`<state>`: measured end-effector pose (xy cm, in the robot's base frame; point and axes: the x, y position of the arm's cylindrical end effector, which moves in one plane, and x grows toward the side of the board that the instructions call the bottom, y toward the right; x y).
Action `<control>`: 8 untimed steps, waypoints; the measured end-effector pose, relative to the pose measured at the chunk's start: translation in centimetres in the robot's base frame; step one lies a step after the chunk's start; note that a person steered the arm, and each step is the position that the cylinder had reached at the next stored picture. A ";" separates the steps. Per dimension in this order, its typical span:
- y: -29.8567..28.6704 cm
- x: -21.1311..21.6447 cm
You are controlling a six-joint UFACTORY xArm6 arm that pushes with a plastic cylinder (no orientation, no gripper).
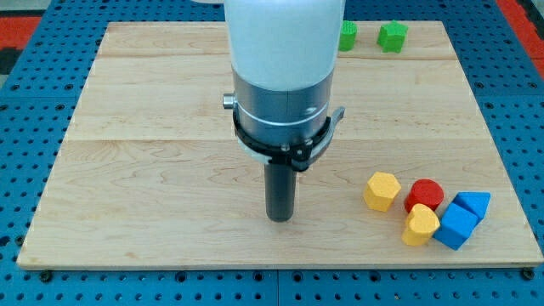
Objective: Place the red circle to the bottom of the green star
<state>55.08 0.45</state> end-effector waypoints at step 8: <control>22.3 -11.5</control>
<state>43.55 22.78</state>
